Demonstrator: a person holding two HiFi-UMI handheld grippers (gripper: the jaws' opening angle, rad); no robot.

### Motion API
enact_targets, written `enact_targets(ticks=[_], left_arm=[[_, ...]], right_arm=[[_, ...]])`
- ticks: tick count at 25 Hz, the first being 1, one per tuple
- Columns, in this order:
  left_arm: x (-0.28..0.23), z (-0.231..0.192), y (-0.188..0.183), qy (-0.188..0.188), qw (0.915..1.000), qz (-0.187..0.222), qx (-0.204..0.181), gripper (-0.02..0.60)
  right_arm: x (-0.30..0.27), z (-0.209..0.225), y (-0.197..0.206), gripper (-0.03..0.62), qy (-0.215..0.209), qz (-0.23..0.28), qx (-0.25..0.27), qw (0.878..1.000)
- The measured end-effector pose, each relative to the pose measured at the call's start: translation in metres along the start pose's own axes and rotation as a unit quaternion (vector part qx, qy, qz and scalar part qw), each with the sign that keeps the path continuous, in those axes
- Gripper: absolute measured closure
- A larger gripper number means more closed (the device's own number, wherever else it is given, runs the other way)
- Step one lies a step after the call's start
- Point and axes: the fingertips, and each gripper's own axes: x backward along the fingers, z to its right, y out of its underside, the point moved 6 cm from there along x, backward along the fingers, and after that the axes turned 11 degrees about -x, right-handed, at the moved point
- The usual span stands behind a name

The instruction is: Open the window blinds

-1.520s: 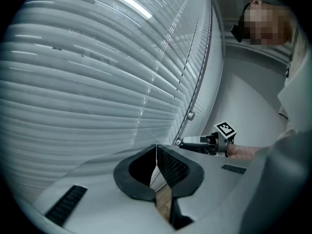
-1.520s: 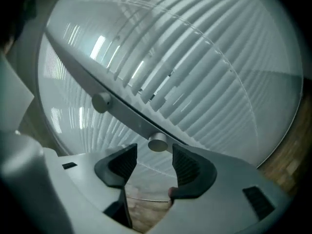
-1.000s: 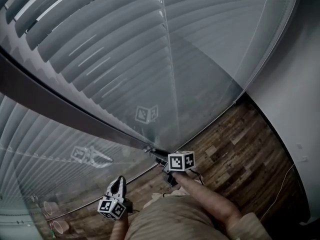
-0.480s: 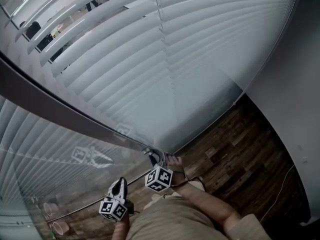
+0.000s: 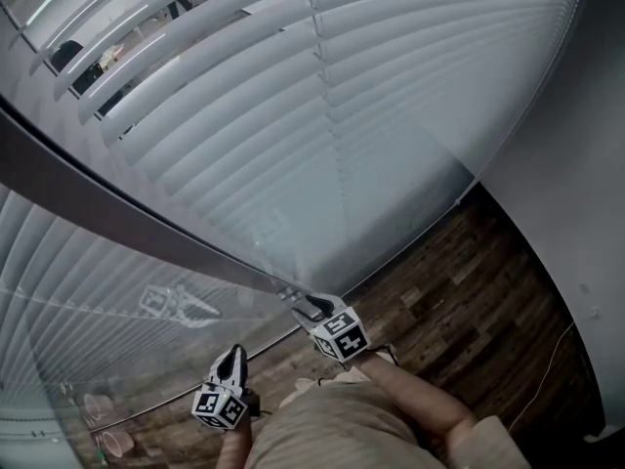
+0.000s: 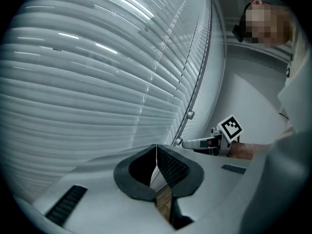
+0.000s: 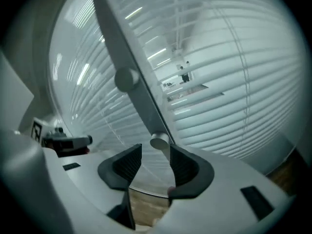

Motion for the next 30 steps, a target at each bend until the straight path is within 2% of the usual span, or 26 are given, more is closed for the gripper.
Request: enact_targets(ticks=[2, 4, 9, 10, 13, 17, 19, 23, 26, 30], left_arm=[[0.0, 0.0, 0.001, 0.0, 1.0, -0.001, 0.001, 0.569], [0.0, 0.001, 0.001, 0.001, 1.0, -0.001, 0.002, 0.569], [-0.001, 0.001, 0.001, 0.001, 1.0, -0.002, 0.0, 0.569], [-0.001, 0.001, 0.0, 0.001, 1.0, -0.002, 0.0, 0.569], [0.0, 0.001, 0.001, 0.002, 1.0, -0.002, 0.0, 0.569], [0.0, 0.001, 0.003, 0.002, 1.0, -0.005, 0.0, 0.569], [0.0, 0.002, 0.004, 0.002, 1.0, -0.007, 0.0, 0.569], [-0.002, 0.003, 0.005, 0.004, 1.0, -0.007, -0.001, 0.569], [-0.003, 0.003, 0.008, 0.005, 1.0, -0.008, -0.002, 0.569], [-0.002, 0.005, 0.009, 0.004, 1.0, -0.007, -0.001, 0.569]], right_arm=[[0.003, 0.006, -0.004, 0.425, -0.039, 0.019, -0.082, 0.996], [0.003, 0.009, -0.006, 0.426, -0.056, 0.028, -0.136, 0.989], [-0.004, 0.014, -0.006, 0.431, -0.055, 0.026, -0.192, 0.98], [-0.005, 0.015, -0.007, 0.455, -0.05, 0.025, -0.193, 0.98], [-0.004, 0.012, -0.008, 0.471, -0.028, 0.022, -0.151, 0.988], [-0.005, 0.002, -0.011, 0.476, 0.026, 0.016, -0.03, 0.999], [-0.006, -0.005, -0.013, 0.477, 0.059, 0.009, 0.04, 0.997], [-0.008, -0.016, -0.01, 0.48, 0.107, -0.007, 0.15, 0.983], [-0.01, -0.016, -0.007, 0.482, 0.115, -0.009, 0.172, 0.978], [-0.009, -0.013, -0.008, 0.482, 0.094, -0.005, 0.136, 0.986]])
